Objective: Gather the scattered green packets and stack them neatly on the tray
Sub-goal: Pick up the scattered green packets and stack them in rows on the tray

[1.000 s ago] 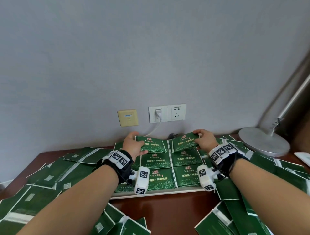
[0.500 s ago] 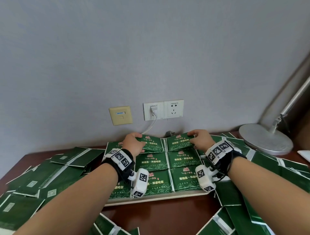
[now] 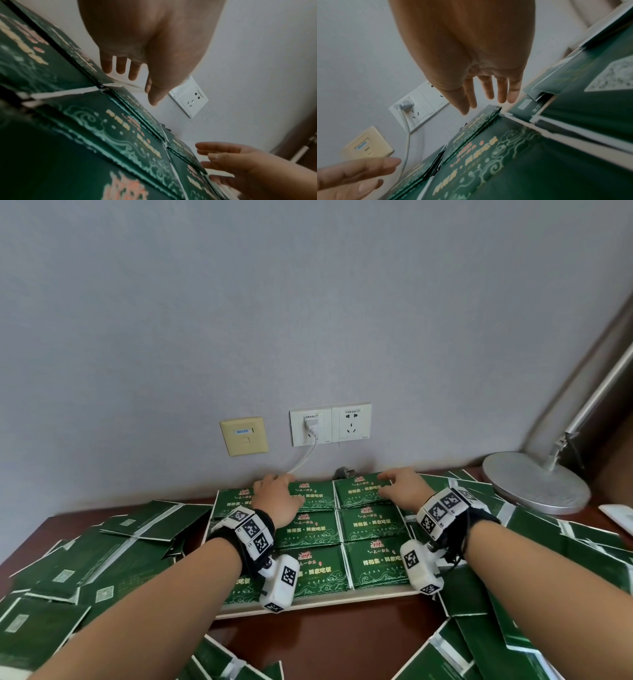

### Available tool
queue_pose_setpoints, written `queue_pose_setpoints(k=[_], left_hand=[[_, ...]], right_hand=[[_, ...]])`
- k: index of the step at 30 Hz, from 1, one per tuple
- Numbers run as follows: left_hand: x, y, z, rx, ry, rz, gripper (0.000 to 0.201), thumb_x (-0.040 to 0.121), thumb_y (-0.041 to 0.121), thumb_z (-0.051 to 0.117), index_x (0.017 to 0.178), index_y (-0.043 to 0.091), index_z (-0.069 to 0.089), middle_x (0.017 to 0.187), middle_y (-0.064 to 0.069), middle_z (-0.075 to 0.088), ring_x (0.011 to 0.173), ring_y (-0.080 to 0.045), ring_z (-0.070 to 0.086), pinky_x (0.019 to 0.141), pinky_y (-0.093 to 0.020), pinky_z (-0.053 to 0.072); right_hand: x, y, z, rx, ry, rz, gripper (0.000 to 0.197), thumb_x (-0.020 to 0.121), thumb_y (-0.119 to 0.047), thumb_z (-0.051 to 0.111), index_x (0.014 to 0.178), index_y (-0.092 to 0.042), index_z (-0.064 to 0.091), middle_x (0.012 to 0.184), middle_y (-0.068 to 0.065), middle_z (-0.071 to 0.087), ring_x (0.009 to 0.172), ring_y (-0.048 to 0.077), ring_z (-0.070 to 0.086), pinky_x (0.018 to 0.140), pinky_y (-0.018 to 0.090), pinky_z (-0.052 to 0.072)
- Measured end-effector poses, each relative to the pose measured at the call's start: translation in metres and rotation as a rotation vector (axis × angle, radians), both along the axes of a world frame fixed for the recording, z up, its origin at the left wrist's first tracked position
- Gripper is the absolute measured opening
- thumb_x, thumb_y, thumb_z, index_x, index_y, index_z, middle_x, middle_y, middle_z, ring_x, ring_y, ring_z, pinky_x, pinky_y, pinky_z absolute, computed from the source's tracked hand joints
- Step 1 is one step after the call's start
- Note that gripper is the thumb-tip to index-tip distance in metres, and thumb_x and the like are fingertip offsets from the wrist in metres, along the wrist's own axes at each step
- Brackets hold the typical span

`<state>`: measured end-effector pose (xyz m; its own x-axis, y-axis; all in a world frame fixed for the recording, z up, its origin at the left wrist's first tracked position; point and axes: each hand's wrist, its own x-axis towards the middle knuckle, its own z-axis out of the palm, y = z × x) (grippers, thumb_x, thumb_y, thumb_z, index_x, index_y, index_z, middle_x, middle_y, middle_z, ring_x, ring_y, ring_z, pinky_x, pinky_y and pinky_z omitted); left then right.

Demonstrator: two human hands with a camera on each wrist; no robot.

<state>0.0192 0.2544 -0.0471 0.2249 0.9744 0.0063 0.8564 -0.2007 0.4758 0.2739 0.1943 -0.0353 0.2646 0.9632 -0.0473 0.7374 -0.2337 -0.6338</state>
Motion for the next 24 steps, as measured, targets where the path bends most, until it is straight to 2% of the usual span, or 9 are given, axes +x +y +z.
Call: queue_pose_setpoints(k=[4, 8, 11, 19, 24], left_hand=[[0.004, -0.007, -0.001, 0.000, 0.098, -0.139, 0.040, 0.096, 0.038, 0.051, 0.136, 0.037, 0.051, 0.152, -0.003, 0.035, 0.140, -0.033, 0.026, 0.114, -0.051, 0.028], [0.011, -0.014, 0.000, -0.030, 0.265, -0.248, 0.043, 0.099, 0.046, 0.045, 0.141, 0.042, 0.044, 0.156, -0.001, 0.030, 0.143, -0.033, 0.023, 0.115, -0.057, 0.023], [0.013, -0.017, -0.001, -0.049, 0.375, -0.267, 0.046, 0.100, 0.050, 0.039, 0.145, 0.044, 0.039, 0.159, -0.001, 0.024, 0.145, -0.035, 0.018, 0.115, -0.059, 0.020], [0.016, -0.018, 0.001, -0.079, 0.459, -0.264, 0.052, 0.098, 0.056, 0.035, 0.149, 0.044, 0.031, 0.161, -0.002, 0.018, 0.147, -0.035, 0.013, 0.116, -0.059, 0.016], [0.015, -0.027, 0.009, -0.077, 0.402, -0.255, 0.053, 0.098, 0.053, 0.037, 0.150, 0.043, 0.031, 0.161, -0.002, 0.018, 0.147, -0.035, 0.013, 0.115, -0.059, 0.015]], right_hand=[[-0.006, -0.002, 0.001, -0.022, -0.106, 0.115, 0.045, 0.092, -0.026, 0.062, 0.135, -0.016, 0.056, 0.142, 0.006, 0.052, 0.129, 0.023, 0.049, 0.109, 0.032, 0.035], [-0.017, -0.003, -0.001, -0.163, -0.288, 0.252, 0.045, 0.097, -0.047, 0.047, 0.139, -0.029, 0.051, 0.149, 0.006, 0.041, 0.136, 0.031, 0.038, 0.114, 0.040, 0.028], [-0.022, -0.004, -0.002, -0.252, -0.394, 0.274, 0.047, 0.098, -0.051, 0.041, 0.142, -0.033, 0.046, 0.154, 0.008, 0.031, 0.141, 0.038, 0.027, 0.115, 0.044, 0.021], [-0.022, -0.002, -0.006, -0.282, -0.412, 0.268, 0.049, 0.097, -0.054, 0.042, 0.142, -0.035, 0.045, 0.157, 0.007, 0.025, 0.142, 0.038, 0.024, 0.117, 0.045, 0.022], [-0.024, -0.012, 0.001, -0.248, -0.361, 0.247, 0.048, 0.096, -0.053, 0.045, 0.141, -0.034, 0.047, 0.159, 0.009, 0.023, 0.145, 0.034, 0.019, 0.119, 0.044, 0.017]])
